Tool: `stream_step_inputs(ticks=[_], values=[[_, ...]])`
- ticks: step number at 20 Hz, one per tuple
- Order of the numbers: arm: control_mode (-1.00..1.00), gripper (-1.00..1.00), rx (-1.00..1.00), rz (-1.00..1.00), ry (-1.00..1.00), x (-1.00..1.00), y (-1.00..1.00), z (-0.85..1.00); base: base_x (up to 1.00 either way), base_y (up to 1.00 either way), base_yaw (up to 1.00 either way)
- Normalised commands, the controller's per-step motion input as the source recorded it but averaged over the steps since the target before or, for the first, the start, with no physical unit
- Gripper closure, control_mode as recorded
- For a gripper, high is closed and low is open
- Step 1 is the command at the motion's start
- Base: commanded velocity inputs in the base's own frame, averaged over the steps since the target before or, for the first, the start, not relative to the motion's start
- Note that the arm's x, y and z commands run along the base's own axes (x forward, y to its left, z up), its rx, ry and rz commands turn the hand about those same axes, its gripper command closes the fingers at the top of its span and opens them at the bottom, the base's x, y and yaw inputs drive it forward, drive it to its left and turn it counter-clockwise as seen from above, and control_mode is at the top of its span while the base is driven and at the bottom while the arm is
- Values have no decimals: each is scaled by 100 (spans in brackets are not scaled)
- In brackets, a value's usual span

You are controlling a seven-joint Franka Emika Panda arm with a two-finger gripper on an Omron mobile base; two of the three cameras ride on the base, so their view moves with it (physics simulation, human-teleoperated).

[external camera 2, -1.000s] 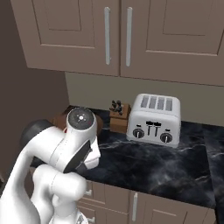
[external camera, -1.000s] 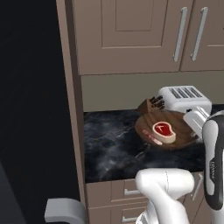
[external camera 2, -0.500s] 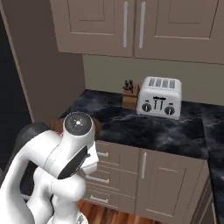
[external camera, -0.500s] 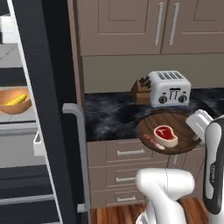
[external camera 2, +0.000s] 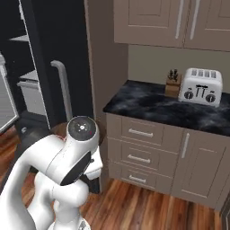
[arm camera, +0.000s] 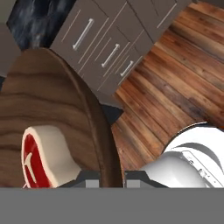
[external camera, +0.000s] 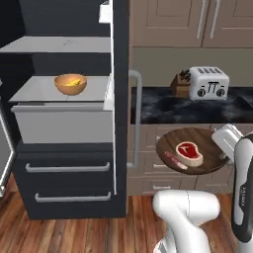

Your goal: Place the bowl with the lemon wedge and corn on the second highest shelf of the fridge. Place the bowl with the steaks on the top shelf of the fridge.

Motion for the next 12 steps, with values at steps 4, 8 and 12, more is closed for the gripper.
stream_step_inputs(ticks=[4, 8, 12], values=[[100, 100, 0, 0, 0, 0, 0, 0, -24, 100, 14], [100, 100, 0, 0, 0, 0, 0, 0, 46, 100, 2], [100, 100, 0, 0, 0, 0, 0, 0, 52, 100, -6]])
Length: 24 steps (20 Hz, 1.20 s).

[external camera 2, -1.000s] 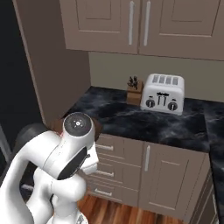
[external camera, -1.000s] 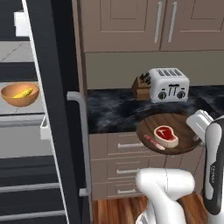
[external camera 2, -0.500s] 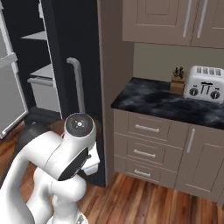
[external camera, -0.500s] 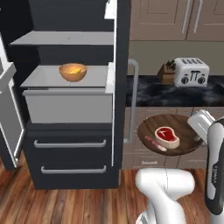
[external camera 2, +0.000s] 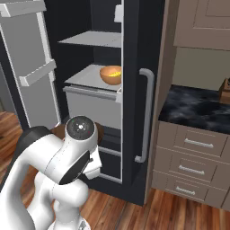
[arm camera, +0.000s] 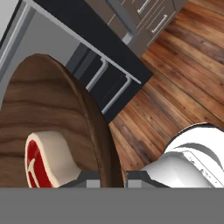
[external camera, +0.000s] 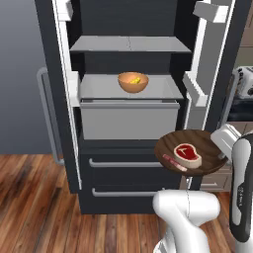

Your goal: Place the bowl with the lemon wedge and corn on the second highest shelf of the fridge. Place the bowl with the steaks on the top shelf of the fridge.

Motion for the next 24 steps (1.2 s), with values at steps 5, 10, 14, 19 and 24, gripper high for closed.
stream_step_inputs(ticks=[5, 10, 14, 19, 24], values=[[100, 100, 0, 0, 0, 0, 0, 0, 32, 68, -33], [100, 100, 0, 0, 0, 0, 0, 0, 78, 34, -25], [100, 100, 0, 0, 0, 0, 0, 0, 87, 20, -12], [100, 100, 0, 0, 0, 0, 0, 0, 36, 55, -5], [100, 100, 0, 0, 0, 0, 0, 0, 54, 23, -4]])
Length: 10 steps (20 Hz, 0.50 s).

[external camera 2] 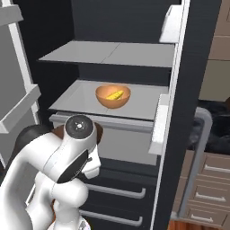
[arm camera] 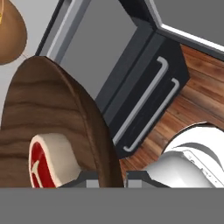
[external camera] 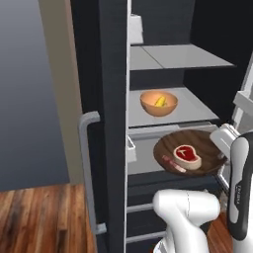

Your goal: Place the bowl with the lemon wedge and corn on the second highest shelf of the fridge. Place the bowl with the steaks on the top shelf of the fridge.

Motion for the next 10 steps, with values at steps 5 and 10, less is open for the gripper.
stream_step_inputs(ticks=[5, 10], values=[[100, 100, 0, 0, 0, 0, 0, 0, 55, 15, -7], [100, 100, 0, 0, 0, 0, 0, 0, 46, 36, -9]])
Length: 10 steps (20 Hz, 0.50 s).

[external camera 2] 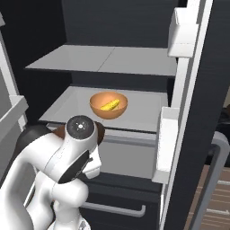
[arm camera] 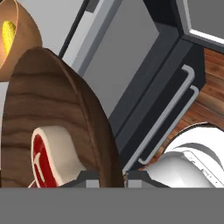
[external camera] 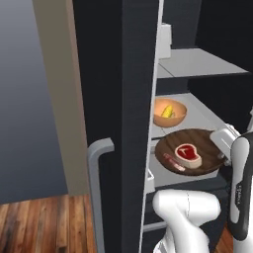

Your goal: Place the bowl with the lemon wedge and corn on the second highest shelf of the fridge. Place the bowl with the steaks on the top shelf of the fridge.

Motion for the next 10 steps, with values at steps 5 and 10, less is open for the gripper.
stream_step_inputs(ticks=[5, 10], values=[[100, 100, 0, 0, 0, 0, 0, 0, 51, 23, -9], [-100, 100, 0, -1, -3, 0, 1, 14, 31, 6, -6]])
